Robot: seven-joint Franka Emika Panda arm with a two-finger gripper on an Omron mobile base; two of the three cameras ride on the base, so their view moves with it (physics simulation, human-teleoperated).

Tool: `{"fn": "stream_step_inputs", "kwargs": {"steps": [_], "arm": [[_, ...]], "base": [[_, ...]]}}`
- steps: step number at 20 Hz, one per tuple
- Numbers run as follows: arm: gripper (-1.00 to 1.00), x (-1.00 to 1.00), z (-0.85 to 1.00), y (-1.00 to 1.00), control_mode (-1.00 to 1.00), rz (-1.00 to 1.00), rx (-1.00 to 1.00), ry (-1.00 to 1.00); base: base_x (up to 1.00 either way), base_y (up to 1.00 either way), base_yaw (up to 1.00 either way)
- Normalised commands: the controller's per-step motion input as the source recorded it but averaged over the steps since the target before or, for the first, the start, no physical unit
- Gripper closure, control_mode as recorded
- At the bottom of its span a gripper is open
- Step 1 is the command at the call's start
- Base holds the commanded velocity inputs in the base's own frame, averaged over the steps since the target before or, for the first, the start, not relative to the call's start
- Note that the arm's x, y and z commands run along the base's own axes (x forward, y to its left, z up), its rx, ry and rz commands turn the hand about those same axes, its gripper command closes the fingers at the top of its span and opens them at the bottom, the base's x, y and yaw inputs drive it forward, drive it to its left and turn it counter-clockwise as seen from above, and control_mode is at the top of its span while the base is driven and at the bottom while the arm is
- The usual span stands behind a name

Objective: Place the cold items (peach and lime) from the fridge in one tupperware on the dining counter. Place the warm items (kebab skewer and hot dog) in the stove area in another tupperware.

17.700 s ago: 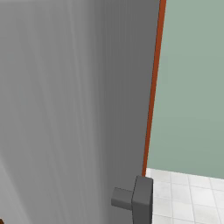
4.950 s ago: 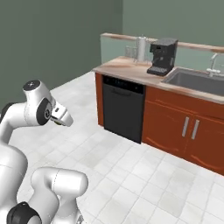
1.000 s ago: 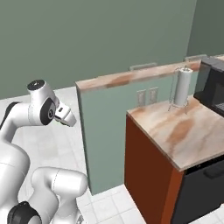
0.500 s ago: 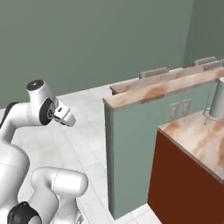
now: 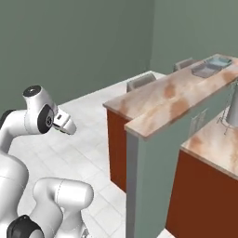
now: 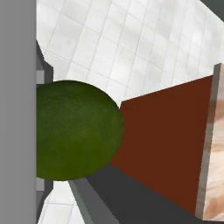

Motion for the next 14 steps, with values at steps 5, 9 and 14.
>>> {"fn": "stream_step_inputs", "kwargs": {"steps": [5,9,14], "arm": [[1.0,0.0,0.0,0.0,1.0,0.0,0.0,0.0],[1.0,0.0,0.0,0.0,1.0,0.0,0.0,0.0],[1.0,0.0,0.0,0.0,1.0,0.0,0.0,0.0]], "base": [[0.61,0.99,-0.47],[0.56,1.0,-0.42],[0.57,1.0,-0.44]]}}
